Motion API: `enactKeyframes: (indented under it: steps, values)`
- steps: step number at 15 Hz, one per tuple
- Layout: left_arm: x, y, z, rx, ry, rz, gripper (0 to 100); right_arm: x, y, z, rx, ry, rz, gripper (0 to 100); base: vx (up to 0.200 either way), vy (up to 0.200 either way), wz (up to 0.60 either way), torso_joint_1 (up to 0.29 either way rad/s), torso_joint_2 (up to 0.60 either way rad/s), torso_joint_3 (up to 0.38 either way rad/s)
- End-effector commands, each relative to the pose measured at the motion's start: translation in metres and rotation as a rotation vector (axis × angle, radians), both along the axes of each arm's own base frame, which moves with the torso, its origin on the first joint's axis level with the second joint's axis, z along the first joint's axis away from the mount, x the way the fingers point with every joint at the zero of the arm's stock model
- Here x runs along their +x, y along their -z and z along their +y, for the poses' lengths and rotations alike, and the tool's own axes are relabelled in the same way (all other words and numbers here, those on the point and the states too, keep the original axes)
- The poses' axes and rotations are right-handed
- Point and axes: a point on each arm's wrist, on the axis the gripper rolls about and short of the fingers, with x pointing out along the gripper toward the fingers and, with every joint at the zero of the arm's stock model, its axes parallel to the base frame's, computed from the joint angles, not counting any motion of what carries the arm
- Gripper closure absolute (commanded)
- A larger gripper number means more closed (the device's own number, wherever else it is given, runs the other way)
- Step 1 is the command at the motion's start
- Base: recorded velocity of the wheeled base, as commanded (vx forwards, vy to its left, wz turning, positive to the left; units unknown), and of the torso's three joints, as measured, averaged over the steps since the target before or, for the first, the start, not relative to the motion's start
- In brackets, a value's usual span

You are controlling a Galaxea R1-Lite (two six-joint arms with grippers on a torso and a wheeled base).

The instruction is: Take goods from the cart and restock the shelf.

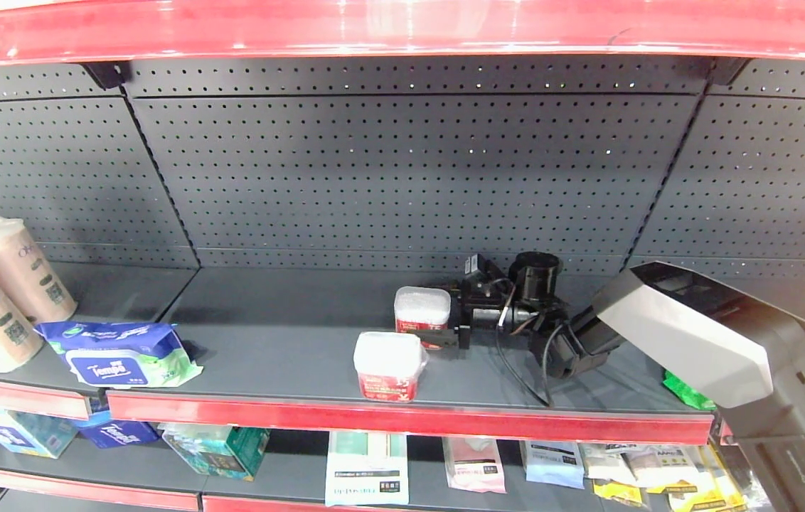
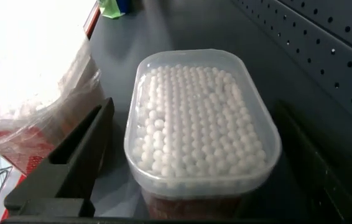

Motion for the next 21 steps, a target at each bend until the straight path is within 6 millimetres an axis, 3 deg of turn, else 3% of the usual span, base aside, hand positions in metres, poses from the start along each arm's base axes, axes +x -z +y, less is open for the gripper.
enactKeyframes:
  steps: [1,9,13,16,19,20,21]
  values:
    - [0.000,0.000,0.000,0.000,-0.001,0.001,0,-0.001,-0.005,0.000,0.002,0.001,-0.006,0,0.000,0.000,0.00,0.000,0.00,0.000]
    - [0.000,0.000,0.000,0.000,-0.001,0.001,0,-0.019,-0.045,-0.038,-0.007,0.098,-0.013,0,0.000,0.000,0.00,0.000,0.00,0.000]
    - [0.000,0.000,0.000,0.000,-0.001,0.001,0,-0.058,-0.099,-0.059,0.002,0.170,-0.057,0,0.000,0.000,0.00,0.000,0.00,0.000]
    - [0.000,0.000,0.000,0.000,-0.001,0.001,0,-0.101,-0.139,-0.084,0.006,0.432,-0.075,0,0.000,0.000,0.00,0.000,0.00,0.000]
    - [0.000,0.000,0.000,0.000,-0.001,0.001,0,-0.161,-0.169,-0.114,0.056,0.653,-0.033,0,0.000,0.000,0.00,0.000,0.00,0.000]
    - [0.000,0.000,0.000,0.000,-0.001,0.001,0,-0.200,-0.177,-0.126,0.066,0.713,-0.015,0,0.000,0.000,0.00,0.000,0.00,0.000]
    - [0.000,0.000,0.000,0.000,-0.001,0.001,0,-0.224,-0.181,-0.136,0.070,0.765,-0.025,0,0.000,0.000,0.00,0.000,0.00,0.000]
